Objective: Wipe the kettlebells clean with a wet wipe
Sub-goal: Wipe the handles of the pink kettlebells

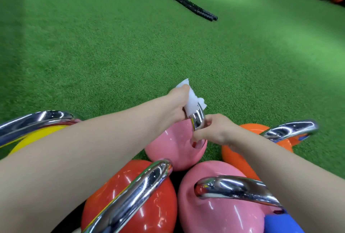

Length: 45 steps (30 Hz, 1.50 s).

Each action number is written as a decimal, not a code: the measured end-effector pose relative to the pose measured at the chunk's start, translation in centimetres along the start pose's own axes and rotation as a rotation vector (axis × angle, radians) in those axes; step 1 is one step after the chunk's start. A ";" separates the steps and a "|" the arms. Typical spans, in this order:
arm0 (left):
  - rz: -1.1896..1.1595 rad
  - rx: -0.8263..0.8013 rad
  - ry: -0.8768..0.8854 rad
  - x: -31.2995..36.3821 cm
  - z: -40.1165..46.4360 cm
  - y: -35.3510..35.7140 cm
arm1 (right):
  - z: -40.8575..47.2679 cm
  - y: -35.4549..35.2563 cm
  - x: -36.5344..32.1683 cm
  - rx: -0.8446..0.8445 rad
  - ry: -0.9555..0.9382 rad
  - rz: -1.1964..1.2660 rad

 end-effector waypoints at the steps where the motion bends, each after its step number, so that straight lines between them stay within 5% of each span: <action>1: -0.033 -0.004 -0.004 -0.2 -0.1 0.0 | 0.2 -0.4 0.3 0.012 0.003 -0.036; 7: -0.116 0.012 0.023 -0.5 -0.4 0.0 | 0.7 -2.8 0.7 0.052 0.042 -0.231; 11: -0.129 0.009 0.014 -0.5 -1.2 0.1 | -1.3 -4.0 0.6 0.269 0.027 -0.472; 15: -0.008 0.022 -0.024 -0.7 -0.9 -0.1 | -5.9 -3.1 -5.0 0.675 -0.599 -0.660; 17: 0.095 0.044 -0.037 -0.6 -0.6 -0.3 | -5.9 -0.8 -6.0 0.602 -0.793 -0.833; 20: 0.190 -0.018 -0.074 -0.6 -0.5 -0.8 | -3.7 0.8 -5.7 0.389 -0.732 -0.972; 23: 0.274 -0.014 -0.055 -0.6 -0.7 -2.4 | -2.7 0.6 -5.7 0.374 -0.736 -0.971; 26: 0.161 0.157 0.117 0.0 -1.4 -5.1 | -2.6 0.3 -6.0 0.405 -0.733 -0.964; 29: 0.173 0.364 0.554 1.6 -2.9 -6.9 | -2.7 0.4 -6.0 0.408 -0.738 -0.948; 32: 0.686 0.278 1.274 2.6 -7.1 -2.9 | -2.7 0.2 -6.1 0.422 -0.734 -0.951; 34: 1.098 0.045 1.514 1.2 -7.5 0.5 | -2.9 0.0 -6.2 0.445 -0.749 -0.947; 37: 1.545 -0.034 1.448 0.5 -5.7 1.9 | -3.2 -0.6 -6.2 0.498 -0.738 -0.901; 45: 1.722 -0.062 1.541 -0.3 -3.6 1.3 | -3.6 -1.8 -5.1 0.541 -0.720 -0.588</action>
Point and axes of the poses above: each hand's wrist, its own z-axis towards the middle knuckle, its own y-axis out of the palm, x = y × z, the point moved 7 cm from there along z, towards the middle knuckle, and after that the axes turned 8 degrees about -y, right-handed, at the moved point
